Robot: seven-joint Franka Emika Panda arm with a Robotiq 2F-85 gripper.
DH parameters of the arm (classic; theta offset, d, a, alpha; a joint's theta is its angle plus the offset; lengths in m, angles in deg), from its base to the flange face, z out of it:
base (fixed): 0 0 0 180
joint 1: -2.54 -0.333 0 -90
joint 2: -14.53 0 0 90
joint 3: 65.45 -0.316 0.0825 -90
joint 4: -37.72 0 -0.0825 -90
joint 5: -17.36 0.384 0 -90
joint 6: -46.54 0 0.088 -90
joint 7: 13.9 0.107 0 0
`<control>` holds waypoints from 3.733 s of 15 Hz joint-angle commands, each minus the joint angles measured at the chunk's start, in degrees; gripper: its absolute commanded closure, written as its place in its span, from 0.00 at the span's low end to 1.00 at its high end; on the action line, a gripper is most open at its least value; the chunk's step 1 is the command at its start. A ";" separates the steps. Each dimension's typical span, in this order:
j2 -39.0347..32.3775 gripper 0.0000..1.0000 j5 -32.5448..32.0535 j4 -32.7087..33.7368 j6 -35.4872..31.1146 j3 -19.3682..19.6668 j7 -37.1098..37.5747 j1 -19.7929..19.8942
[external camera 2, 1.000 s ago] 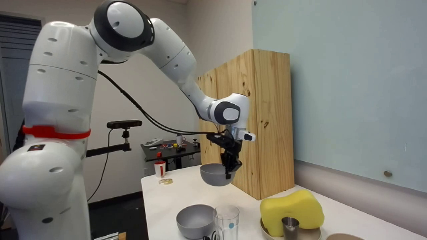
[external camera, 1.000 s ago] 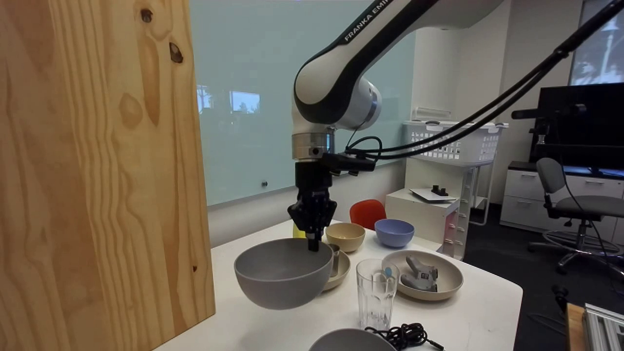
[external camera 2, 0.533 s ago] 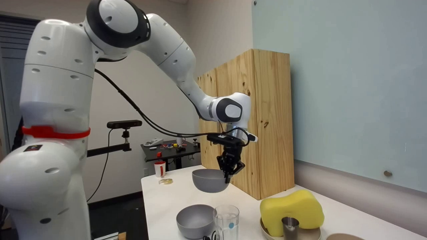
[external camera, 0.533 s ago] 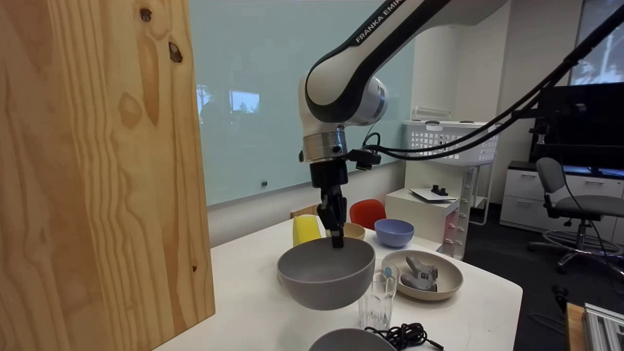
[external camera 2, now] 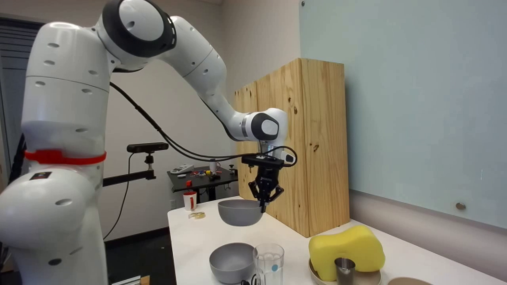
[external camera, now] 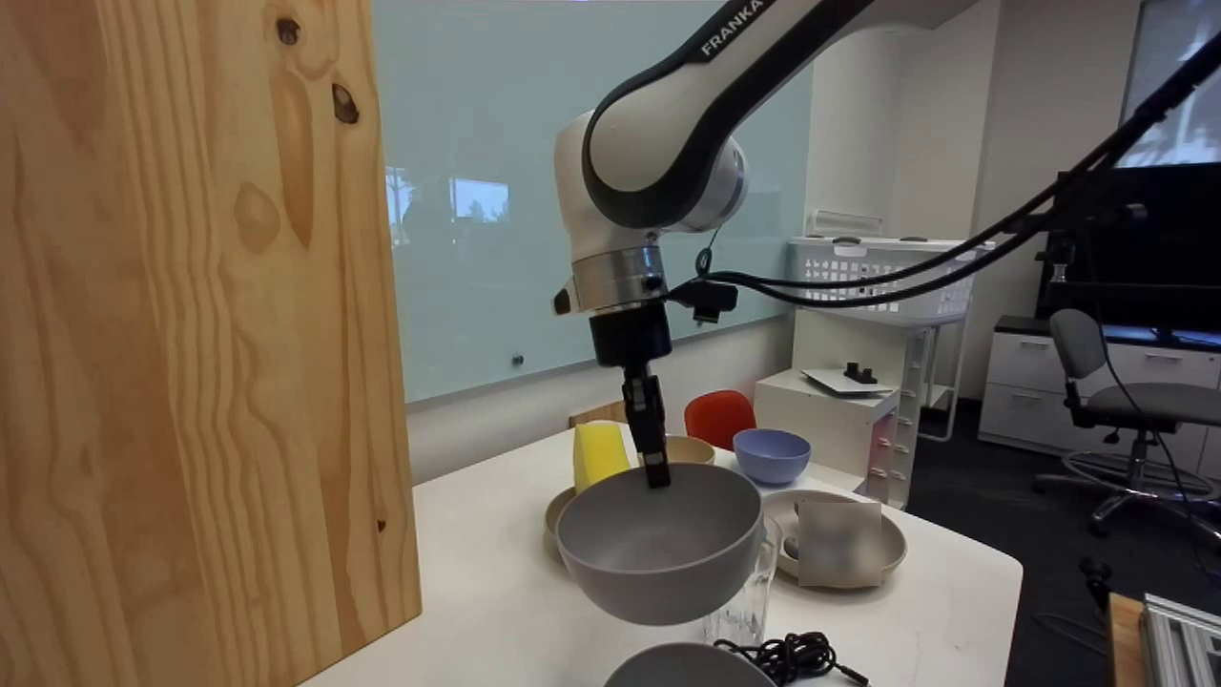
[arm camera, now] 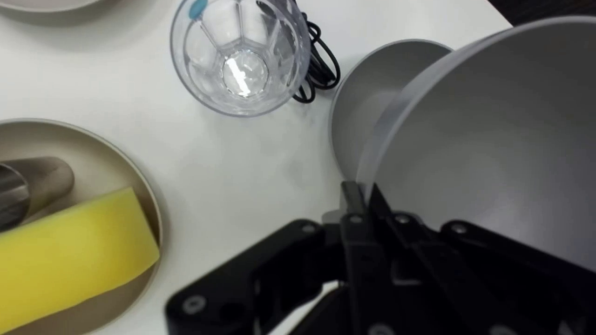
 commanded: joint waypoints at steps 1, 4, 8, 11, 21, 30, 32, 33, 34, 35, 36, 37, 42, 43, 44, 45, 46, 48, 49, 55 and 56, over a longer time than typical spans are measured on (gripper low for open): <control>2.03 0.99 1.01 -3.08 -1.79 0.15 -7.12 1.20; 4.81 0.99 0.48 -7.13 -4.24 0.61 -8.97 1.71; 6.18 0.99 1.02 -11.34 -7.26 0.36 -9.08 1.11; 6.76 0.99 2.02 -13.98 -9.86 -0.10 -10.55 0.61; 6.61 0.99 2.73 -22.60 -16.18 -0.15 -15.68 0.50; 4.98 0.99 0.34 -22.73 -23.21 1.19 -18.54 1.36; 4.21 0.99 -1.19 -22.57 -24.75 1.55 -17.88 1.40; 3.67 0.99 -1.63 -22.33 -25.23 1.57 -17.64 1.30; 3.29 0.99 -2.24 -22.19 -25.66 1.50 -17.30 1.17; 2.78 0.99 -2.76 -22.01 -26.10 1.36 -16.98 1.02; 2.09 0.99 -3.28 -21.65 -26.28 1.11 -16.64 0.77; 1.57 0.99 -3.56 -21.47 -26.49 0.87 -16.49 0.62; -1.82 0.99 -5.89 -20.44 -27.42 -0.55 -15.39 -0.24; -2.33 0.99 -6.38 -20.28 -27.55 -0.74 -15.41 -0.31; -2.85 0.99 -6.42 -19.90 -27.27 -1.03 -15.77 -0.34; -3.27 0.99 -6.76 -19.61 -27.17 -1.20 -15.84 -0.34; -3.62 0.99 -6.83 -19.13 -26.95 -1.42 -15.93 -0.28; -3.87 0.99 -6.51 -18.31 -26.19 -1.79 -16.35 -0.06; -3.76 0.99 -6.37 -18.04 -26.06 -1.92 -16.57 0.01; -2.22 0.99 -4.85 -16.51 -24.37 -2.94 -18.50 0.33; -2.04 0.99 -4.59 -16.47 -24.46 -3.08 -18.79 0.41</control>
